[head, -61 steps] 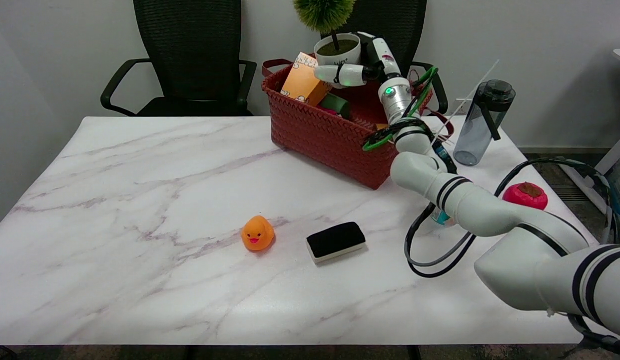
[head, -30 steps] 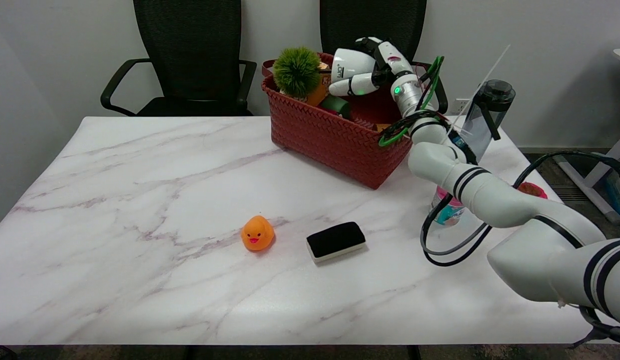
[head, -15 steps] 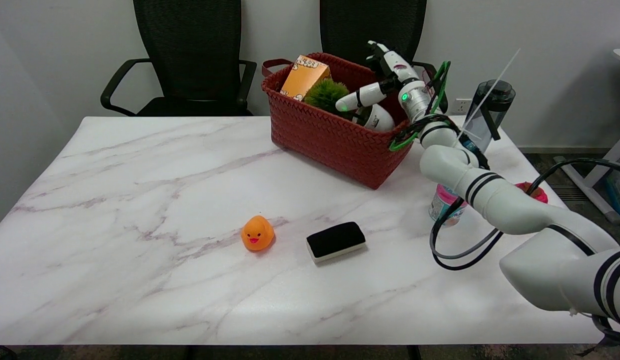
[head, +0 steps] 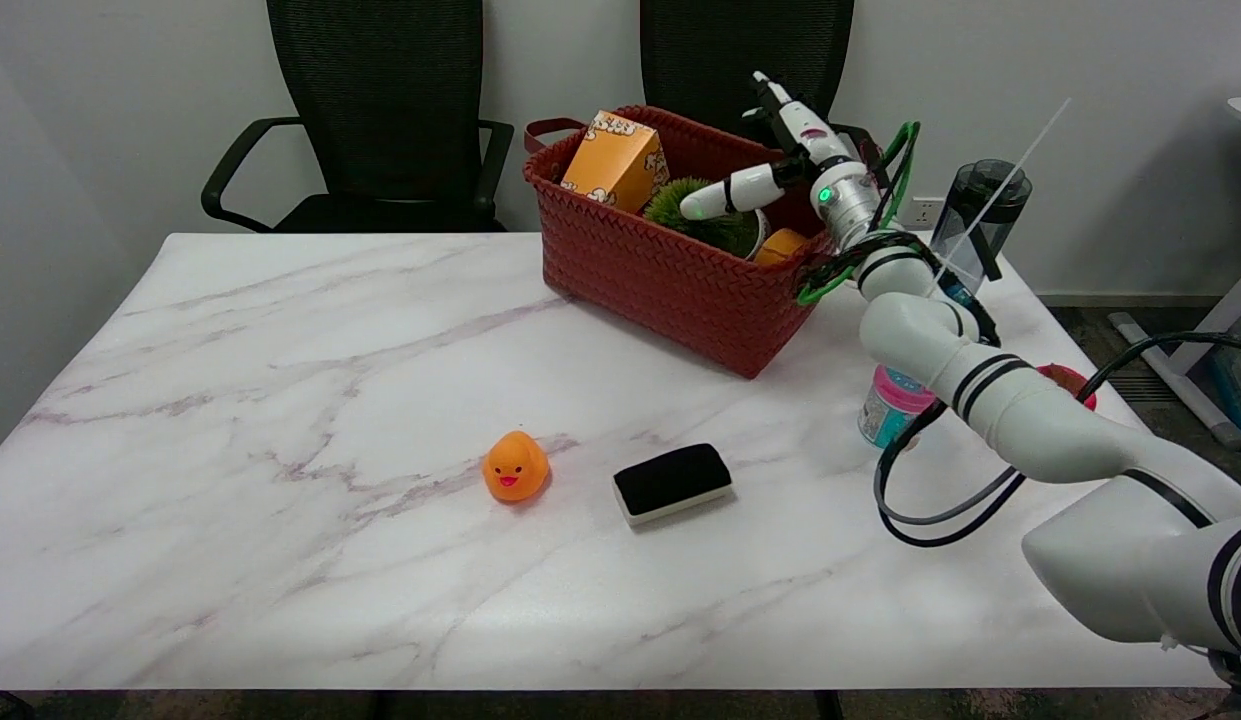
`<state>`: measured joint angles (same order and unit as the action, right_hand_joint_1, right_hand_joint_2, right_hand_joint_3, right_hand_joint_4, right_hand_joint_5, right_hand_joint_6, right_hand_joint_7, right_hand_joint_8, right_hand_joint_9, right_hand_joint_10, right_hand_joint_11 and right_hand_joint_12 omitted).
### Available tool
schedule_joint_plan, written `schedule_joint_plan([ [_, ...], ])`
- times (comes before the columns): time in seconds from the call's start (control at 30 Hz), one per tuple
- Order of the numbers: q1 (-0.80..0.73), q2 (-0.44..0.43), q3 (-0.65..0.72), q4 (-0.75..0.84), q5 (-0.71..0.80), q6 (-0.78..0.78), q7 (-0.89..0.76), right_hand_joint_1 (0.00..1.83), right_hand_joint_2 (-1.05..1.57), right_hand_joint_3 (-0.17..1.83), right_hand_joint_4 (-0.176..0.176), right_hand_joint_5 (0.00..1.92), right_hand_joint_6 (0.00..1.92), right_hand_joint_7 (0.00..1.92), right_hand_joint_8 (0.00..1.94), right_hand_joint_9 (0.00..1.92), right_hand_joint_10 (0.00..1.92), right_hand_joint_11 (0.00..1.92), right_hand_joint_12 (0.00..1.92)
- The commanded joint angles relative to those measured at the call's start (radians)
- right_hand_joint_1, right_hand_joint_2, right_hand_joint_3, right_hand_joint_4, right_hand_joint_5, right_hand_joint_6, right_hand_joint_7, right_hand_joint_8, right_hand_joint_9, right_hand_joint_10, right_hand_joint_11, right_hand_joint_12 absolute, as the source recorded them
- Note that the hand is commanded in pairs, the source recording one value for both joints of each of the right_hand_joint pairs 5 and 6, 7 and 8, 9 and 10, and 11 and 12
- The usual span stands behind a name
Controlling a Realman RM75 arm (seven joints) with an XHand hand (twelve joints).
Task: Place the potted plant into the brown storage basket.
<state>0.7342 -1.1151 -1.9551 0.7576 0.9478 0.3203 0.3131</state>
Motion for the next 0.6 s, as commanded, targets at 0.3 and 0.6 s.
schedule_joint_plan([
  [0.3, -0.291, 0.088, 0.236, 0.513, 0.252, 0.105, -0.001, 0.71, 0.51, 0.04, 0.000, 0.00, 0.00, 0.03, 0.03, 0.06, 0.06, 0.19, 0.19],
  [0.6, -0.509, 0.094, 0.264, 0.762, 0.293, 0.343, 0.000, 0.55, 0.69, 0.50, 0.000, 0.00, 0.00, 0.00, 0.00, 0.00, 0.00, 0.15, 0.15],
])
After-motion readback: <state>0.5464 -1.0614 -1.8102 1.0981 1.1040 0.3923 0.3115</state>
